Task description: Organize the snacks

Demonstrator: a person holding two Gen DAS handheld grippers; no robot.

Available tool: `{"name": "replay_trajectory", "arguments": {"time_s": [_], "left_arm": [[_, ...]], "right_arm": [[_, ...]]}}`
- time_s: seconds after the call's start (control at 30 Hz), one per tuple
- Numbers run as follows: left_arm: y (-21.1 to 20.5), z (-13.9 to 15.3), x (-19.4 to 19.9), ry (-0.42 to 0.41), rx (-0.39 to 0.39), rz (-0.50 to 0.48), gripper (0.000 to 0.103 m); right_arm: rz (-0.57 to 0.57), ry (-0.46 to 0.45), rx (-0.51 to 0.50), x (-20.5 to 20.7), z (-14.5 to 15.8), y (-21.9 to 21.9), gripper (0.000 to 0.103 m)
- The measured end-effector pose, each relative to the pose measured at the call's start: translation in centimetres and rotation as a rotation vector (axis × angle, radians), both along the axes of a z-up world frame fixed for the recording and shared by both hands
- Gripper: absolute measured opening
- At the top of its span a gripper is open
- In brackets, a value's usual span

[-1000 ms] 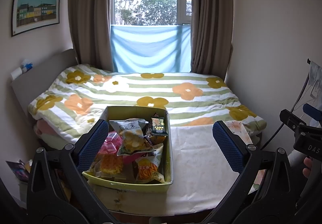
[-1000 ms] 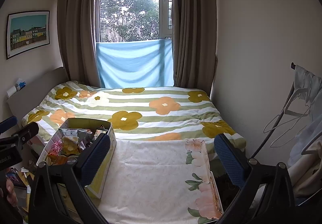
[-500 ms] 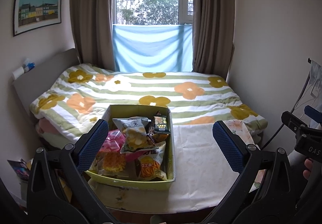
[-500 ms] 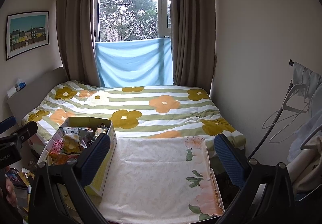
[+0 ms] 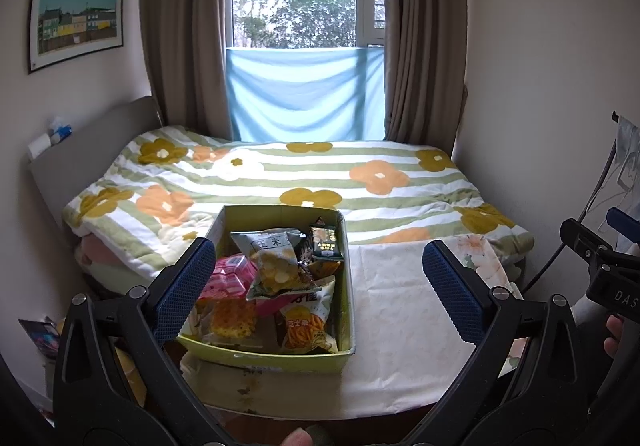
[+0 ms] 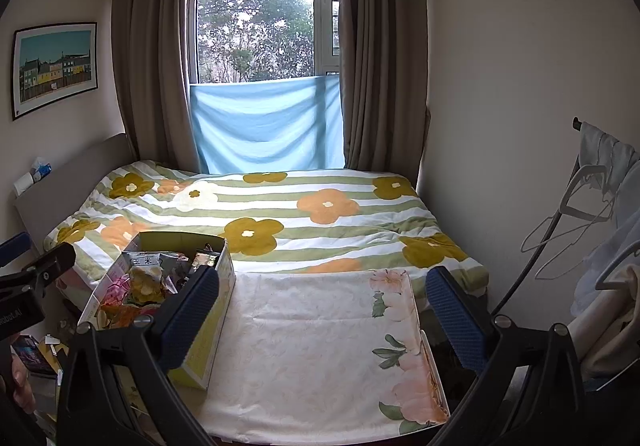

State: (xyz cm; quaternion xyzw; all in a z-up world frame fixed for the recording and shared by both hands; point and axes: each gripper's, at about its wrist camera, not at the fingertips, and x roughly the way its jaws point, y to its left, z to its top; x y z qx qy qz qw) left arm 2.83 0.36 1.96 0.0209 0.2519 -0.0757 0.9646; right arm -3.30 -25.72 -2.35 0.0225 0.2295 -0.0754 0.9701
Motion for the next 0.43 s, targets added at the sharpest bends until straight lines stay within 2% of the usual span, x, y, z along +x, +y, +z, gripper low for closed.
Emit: {"name": "replay_trajectory", "arguments": {"time_s": [0.27, 0.43], "left_arm": [[0.6, 0.0, -0.5, -0.010, -0.017, -0.001, 0.103], [0.5, -0.2, -0.6, -0.021, 0.000, 0.014, 0.103]], "right_arm": [[0.011, 0.001, 0.008, -0.5, 0.0, 0.8, 0.103], [0.018, 0.006, 0.009, -0.5, 0.1, 1.3, 0.103]]}}
